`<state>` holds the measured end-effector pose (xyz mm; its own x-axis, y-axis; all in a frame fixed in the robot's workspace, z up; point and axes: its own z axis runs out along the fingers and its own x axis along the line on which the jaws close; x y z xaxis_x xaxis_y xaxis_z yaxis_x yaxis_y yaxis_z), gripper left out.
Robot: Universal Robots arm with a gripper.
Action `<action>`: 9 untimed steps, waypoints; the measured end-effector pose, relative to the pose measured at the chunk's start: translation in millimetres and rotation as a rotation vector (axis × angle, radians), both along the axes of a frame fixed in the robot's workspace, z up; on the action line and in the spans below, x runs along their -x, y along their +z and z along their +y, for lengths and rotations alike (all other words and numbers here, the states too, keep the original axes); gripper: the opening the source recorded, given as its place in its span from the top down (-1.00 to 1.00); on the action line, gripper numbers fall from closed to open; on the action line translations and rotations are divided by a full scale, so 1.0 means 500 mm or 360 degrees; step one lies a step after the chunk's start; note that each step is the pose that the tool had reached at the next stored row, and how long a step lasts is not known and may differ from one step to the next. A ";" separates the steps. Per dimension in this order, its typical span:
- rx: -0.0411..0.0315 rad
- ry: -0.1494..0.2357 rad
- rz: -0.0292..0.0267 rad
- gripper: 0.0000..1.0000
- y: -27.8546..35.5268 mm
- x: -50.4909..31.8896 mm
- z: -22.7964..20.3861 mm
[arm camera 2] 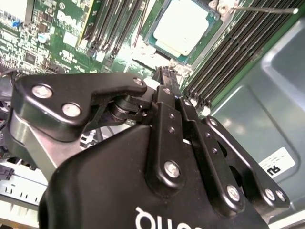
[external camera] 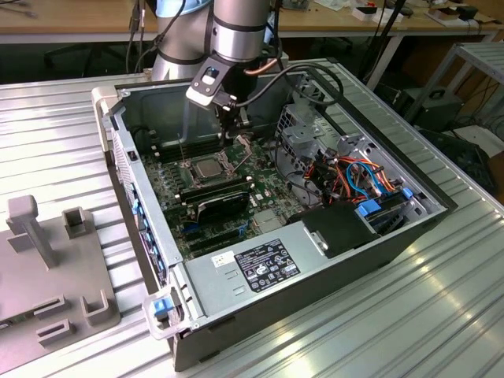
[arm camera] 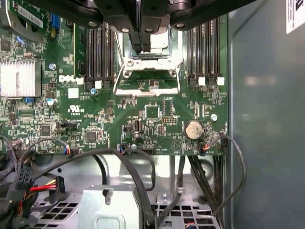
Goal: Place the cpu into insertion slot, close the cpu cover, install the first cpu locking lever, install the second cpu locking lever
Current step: 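Close the cpu cover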
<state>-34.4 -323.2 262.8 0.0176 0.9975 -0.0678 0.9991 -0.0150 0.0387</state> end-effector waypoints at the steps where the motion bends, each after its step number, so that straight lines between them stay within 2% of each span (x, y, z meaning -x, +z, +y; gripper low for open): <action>1: 0.0000 0.0000 -0.00001 0.79 0.000 -0.002 0.0000; 5: 0.0001 0.0000 -0.00001 0.79 0.000 -0.016 -0.0001; 9: 0.0004 0.0000 0.00001 0.79 0.003 -0.017 0.0001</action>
